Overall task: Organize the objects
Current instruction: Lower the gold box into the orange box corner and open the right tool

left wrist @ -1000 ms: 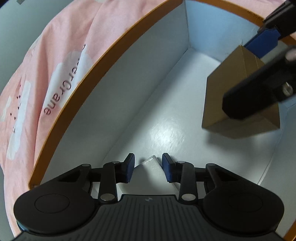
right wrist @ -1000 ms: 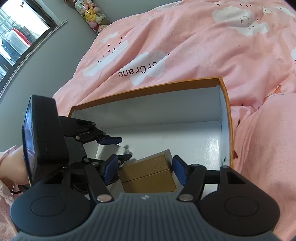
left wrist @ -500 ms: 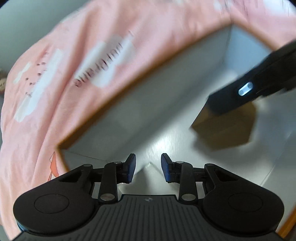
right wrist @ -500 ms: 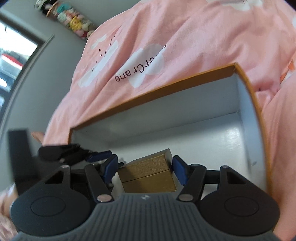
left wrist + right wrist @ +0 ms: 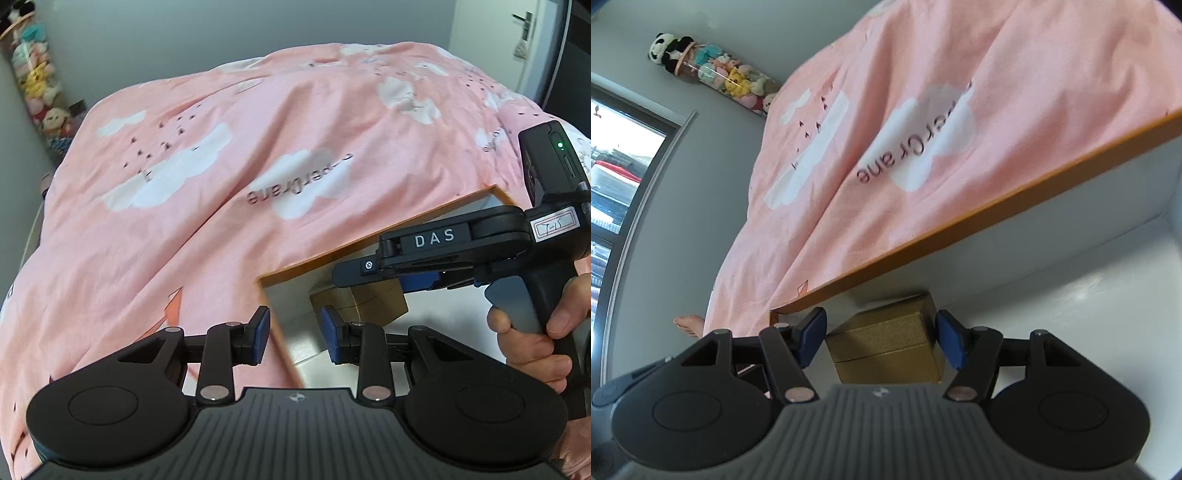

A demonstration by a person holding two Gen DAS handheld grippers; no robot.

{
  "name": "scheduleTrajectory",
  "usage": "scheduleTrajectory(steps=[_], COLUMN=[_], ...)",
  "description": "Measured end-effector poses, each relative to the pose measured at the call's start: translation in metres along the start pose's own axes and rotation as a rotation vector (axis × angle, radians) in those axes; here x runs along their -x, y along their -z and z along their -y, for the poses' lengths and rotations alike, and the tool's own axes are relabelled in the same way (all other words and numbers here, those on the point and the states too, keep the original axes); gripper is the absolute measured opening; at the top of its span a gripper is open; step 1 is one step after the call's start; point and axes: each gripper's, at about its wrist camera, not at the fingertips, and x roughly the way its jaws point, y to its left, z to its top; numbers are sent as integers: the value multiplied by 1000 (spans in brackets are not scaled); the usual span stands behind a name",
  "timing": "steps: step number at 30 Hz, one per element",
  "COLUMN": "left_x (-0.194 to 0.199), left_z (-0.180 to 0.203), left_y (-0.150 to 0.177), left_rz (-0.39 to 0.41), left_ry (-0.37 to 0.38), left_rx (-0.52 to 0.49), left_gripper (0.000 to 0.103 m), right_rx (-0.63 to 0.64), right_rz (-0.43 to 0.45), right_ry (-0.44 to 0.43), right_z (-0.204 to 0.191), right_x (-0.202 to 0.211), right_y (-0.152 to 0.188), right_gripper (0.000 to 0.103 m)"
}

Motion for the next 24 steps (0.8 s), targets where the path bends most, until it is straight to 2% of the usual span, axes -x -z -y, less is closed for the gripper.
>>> scheduleTrajectory(steps=[9, 21, 23, 24], left_x=[-4, -1, 1, 2], left_z=[-21, -22, -22, -21], left_y=[21, 26, 27, 27], left_rz=[-9, 9, 12, 13], left_ry=[19, 42, 40, 41], left_rx=[49, 62, 63, 63], left_gripper=[38, 38, 38, 38], right_rx=[4, 29, 40, 44], right_rz=[-45, -68, -64, -67], right_ry=[15, -4, -2, -2], right_z=[-7, -7, -9, -9], right_x=[-32, -32, -30, -30], right_y=[6, 5, 5, 6], right_gripper=[67, 71, 67, 59])
